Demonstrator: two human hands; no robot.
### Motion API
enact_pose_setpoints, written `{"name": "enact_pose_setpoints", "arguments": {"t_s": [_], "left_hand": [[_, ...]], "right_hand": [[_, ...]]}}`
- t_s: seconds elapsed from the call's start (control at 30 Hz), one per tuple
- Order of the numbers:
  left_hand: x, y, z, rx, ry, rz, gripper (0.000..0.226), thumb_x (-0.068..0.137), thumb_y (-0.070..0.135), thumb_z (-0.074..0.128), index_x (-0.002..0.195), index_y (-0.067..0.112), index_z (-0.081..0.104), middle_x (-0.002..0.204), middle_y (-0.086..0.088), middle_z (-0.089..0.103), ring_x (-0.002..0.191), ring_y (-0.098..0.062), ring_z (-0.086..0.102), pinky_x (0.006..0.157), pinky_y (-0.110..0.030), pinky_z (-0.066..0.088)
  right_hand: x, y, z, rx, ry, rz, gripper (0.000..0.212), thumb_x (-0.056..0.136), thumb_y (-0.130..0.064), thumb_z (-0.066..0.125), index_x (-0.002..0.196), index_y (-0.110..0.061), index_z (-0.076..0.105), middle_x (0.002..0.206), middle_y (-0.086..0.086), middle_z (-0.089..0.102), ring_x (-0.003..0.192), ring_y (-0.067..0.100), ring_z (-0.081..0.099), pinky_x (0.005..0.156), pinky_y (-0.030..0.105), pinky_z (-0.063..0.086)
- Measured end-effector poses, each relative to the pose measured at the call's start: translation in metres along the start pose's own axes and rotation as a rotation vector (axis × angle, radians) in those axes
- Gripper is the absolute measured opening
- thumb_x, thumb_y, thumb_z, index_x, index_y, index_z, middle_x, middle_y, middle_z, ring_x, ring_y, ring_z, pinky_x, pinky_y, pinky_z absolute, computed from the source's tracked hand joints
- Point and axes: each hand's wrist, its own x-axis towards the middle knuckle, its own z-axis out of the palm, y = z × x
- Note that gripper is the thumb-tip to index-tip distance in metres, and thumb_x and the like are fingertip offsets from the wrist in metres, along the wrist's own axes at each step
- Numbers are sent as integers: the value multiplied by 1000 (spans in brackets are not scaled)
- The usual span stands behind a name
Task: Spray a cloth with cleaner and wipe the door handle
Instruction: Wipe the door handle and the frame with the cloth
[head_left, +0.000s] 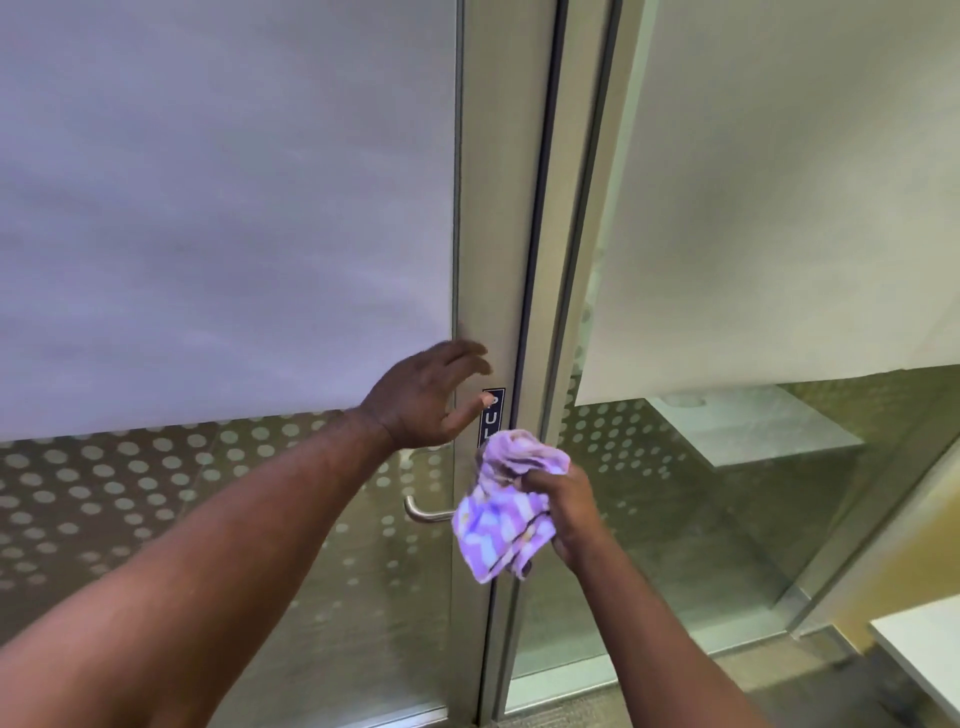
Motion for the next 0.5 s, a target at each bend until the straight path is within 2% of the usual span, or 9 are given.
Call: {"name": "enact_pose_setpoints", "arguments": {"t_s": [0.07, 0.13, 0.2, 0.27, 0.37, 0.43, 0.5], "left_hand": [[-1, 11, 2, -218, -182, -230, 53, 89, 66, 57, 116, 23, 71, 116, 6, 72, 105, -11, 68, 92, -37, 56], [2, 17, 4, -589, -388, -507, 67, 75, 76, 61, 108, 20, 75, 106, 5, 74, 96, -11, 68, 92, -36, 54], [0, 18, 6, -837, -581, -695, 67, 65, 72, 70, 101, 16, 77, 98, -4, 74, 91, -20, 65, 89, -37, 51], [-7, 17, 6, -892, -709, -737, 64, 64, 62, 80, 103, 11, 78, 106, -15, 78, 94, -25, 69, 90, -38, 52], [-16, 17, 6, -948, -642, -791, 71, 65, 51, 87, 112, -1, 74, 118, -26, 73, 102, -33, 70, 92, -40, 52], [-17, 20, 5, -995, -552, -856, 65, 69, 48, 86, 109, -2, 74, 116, -28, 73, 104, -42, 70, 95, -47, 53], [-18, 22, 6, -983, -459, -919, 56, 74, 47, 83, 105, 1, 76, 110, -25, 76, 108, -49, 70, 96, -52, 53]], "right_hand": [[-2, -14, 2, 162, -63, 9, 47, 68, -6, 65, 114, -4, 73, 110, 25, 76, 98, 42, 73, 91, 57, 57], [-4, -22, 5, 285, -107, 38, 48, 66, -4, 61, 113, -1, 71, 104, 25, 75, 92, 39, 73, 89, 53, 58], [-7, -28, 7, 362, -139, 68, 44, 66, -4, 60, 108, -2, 72, 99, 23, 75, 89, 38, 73, 88, 51, 59], [-8, -31, 8, 395, -170, 78, 41, 69, -7, 62, 108, -2, 73, 107, 27, 71, 98, 41, 70, 98, 58, 53], [-5, -30, 9, 437, -189, 67, 46, 82, -16, 67, 123, 3, 69, 125, 33, 64, 114, 47, 64, 110, 67, 42], [-8, -29, 9, 494, -213, 26, 55, 88, -27, 67, 134, 2, 63, 130, 29, 66, 117, 42, 66, 105, 60, 50], [-13, -28, 10, 492, -208, 10, 62, 85, -31, 70, 139, -3, 60, 132, 23, 68, 118, 38, 68, 97, 51, 57]]}}
